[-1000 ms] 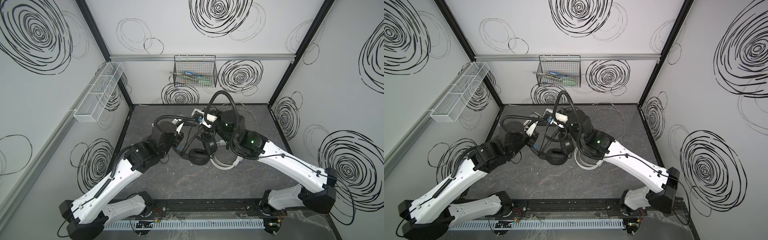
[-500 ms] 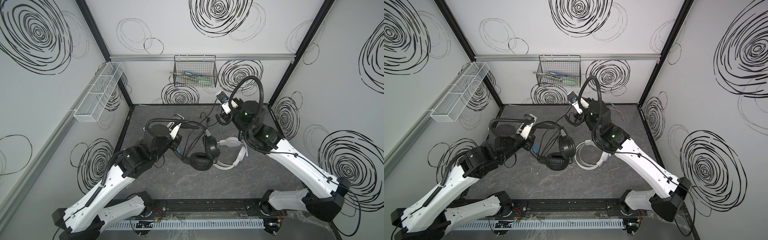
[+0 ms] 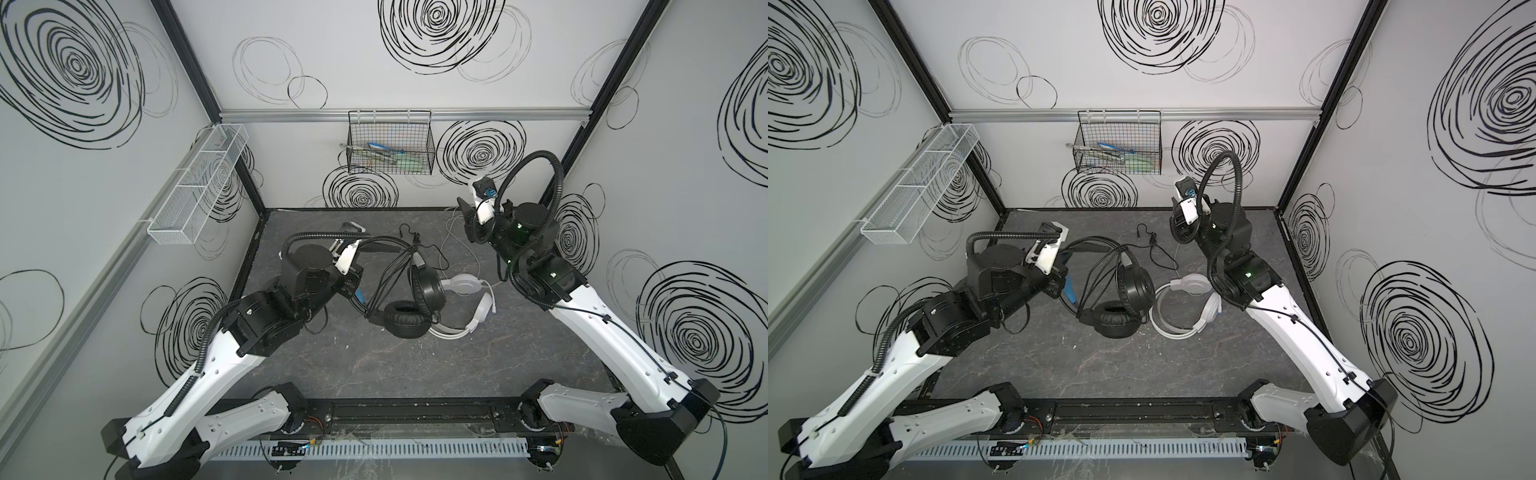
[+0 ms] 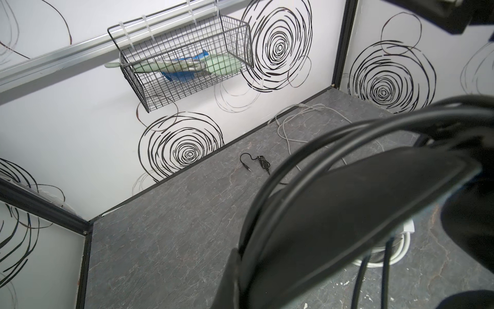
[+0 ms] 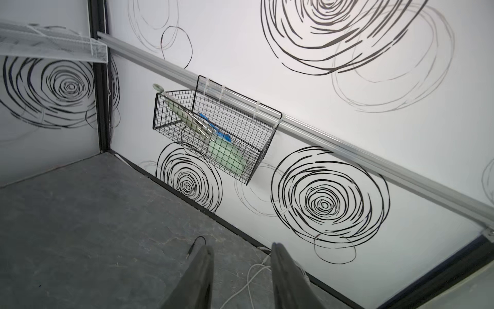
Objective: Wrap the headphones
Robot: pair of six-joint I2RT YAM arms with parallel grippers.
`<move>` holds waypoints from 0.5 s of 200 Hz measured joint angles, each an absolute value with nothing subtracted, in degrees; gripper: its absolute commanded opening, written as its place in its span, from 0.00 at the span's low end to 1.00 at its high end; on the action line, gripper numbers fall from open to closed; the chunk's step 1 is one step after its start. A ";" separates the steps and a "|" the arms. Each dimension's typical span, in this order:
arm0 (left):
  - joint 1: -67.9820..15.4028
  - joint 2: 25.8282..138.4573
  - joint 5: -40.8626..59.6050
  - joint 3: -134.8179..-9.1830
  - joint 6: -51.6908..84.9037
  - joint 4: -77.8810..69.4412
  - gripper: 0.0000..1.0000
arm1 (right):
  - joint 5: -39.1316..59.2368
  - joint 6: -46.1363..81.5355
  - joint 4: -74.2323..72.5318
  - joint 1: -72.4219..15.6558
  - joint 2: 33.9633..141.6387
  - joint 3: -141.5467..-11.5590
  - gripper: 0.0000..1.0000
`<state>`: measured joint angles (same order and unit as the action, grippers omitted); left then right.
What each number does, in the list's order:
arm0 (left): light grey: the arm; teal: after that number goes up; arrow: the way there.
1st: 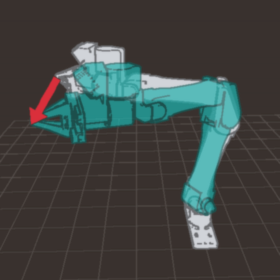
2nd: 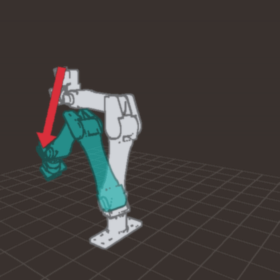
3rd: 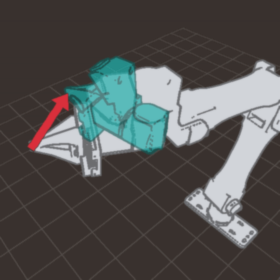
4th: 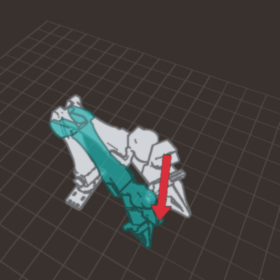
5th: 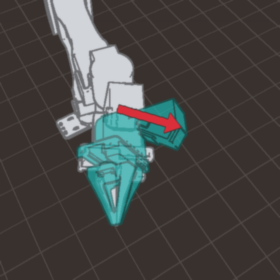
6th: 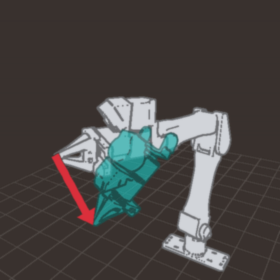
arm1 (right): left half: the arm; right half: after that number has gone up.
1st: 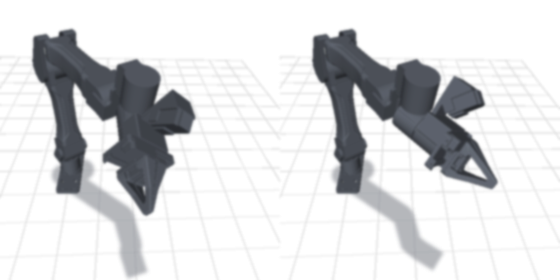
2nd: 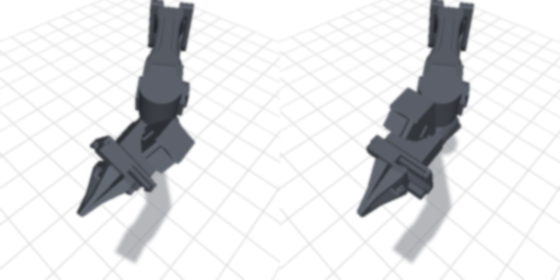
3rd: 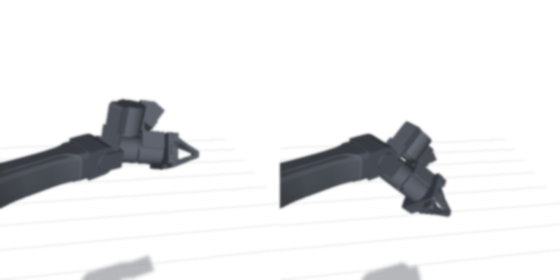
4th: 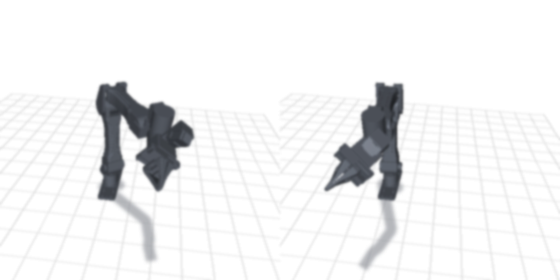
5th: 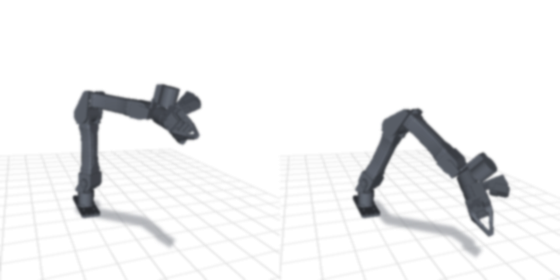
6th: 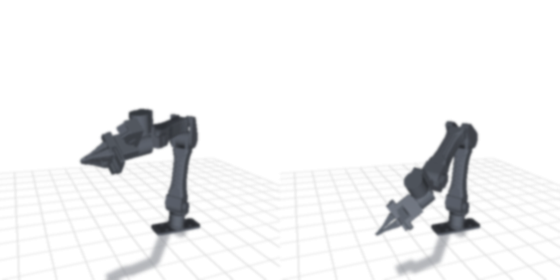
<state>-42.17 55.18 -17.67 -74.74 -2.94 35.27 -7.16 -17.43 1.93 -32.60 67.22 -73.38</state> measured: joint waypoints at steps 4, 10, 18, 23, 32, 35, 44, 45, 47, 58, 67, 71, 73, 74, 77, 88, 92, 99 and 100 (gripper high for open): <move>-42.17 55.27 -17.69 -75.37 -2.90 35.44 0.00 | -5.78 -16.88 2.00 -32.01 66.89 -73.08 0.49; -42.15 55.44 -17.69 -76.36 -2.79 35.73 0.00 | -3.66 -15.99 2.04 -31.22 66.30 -72.58 0.53; -42.15 55.70 -17.67 -77.80 -2.68 36.10 0.00 | -1.26 -14.68 2.13 -30.37 65.41 -71.72 0.58; -42.15 55.88 -17.65 -78.72 -2.59 36.23 0.00 | 0.30 -13.96 2.15 -29.89 64.69 -71.02 0.61; -42.11 56.14 -17.56 -80.20 -2.42 36.27 0.00 | 2.59 -13.04 2.24 -29.21 63.44 -69.73 0.64; -42.11 56.23 -17.52 -80.71 -2.33 36.29 0.00 | 3.38 -12.86 2.31 -29.04 62.96 -69.28 0.65; -42.09 56.34 -17.34 -81.91 -2.07 36.29 0.00 | 5.52 -12.10 2.63 -28.58 61.71 -68.03 0.68; -42.09 56.36 -17.30 -82.11 -2.02 36.34 0.00 | 5.89 -12.08 2.70 -28.51 61.52 -67.83 0.68; -42.06 56.38 -17.21 -82.37 -1.91 36.40 0.00 | 6.22 -11.92 2.76 -28.47 61.34 -67.64 0.69; -41.93 56.64 -16.73 -83.90 -1.63 36.58 0.00 | 8.88 -11.35 3.42 -28.12 60.03 -66.35 0.73; -41.82 56.97 -16.40 -85.08 -1.34 36.84 0.00 | 10.70 -10.92 3.97 -28.08 59.20 -65.54 0.74; -41.76 57.14 -16.27 -85.65 -1.21 36.88 0.00 | 11.46 -10.76 4.10 -28.05 58.94 -65.19 0.74; -41.71 57.25 -16.16 -85.93 -1.15 36.88 0.00 | 11.84 -10.68 4.19 -28.03 58.78 -64.97 0.74; -41.71 57.30 -16.12 -86.02 -1.10 36.93 0.00 | 11.99 -10.59 4.19 -28.01 58.74 -64.90 0.74; -41.65 57.41 -16.03 -86.37 -1.04 36.95 0.00 | 12.51 -10.48 4.27 -27.99 58.52 -64.62 0.74; -41.43 58.02 -15.59 -87.79 -0.73 37.06 0.00 | 14.35 -9.85 4.56 -27.99 57.93 -63.55 0.73; -41.36 58.24 -15.44 -88.25 -0.60 37.08 0.00 | 14.92 -9.56 4.67 -27.99 57.80 -63.22 0.72; -41.19 58.57 -15.20 -89.03 -0.32 37.19 0.00 | 16.08 -8.97 4.80 -27.99 57.63 -62.67 0.71; -41.17 58.59 -15.18 -89.10 -0.27 37.19 0.00 | 16.21 -8.95 4.82 -27.99 57.63 -62.63 0.71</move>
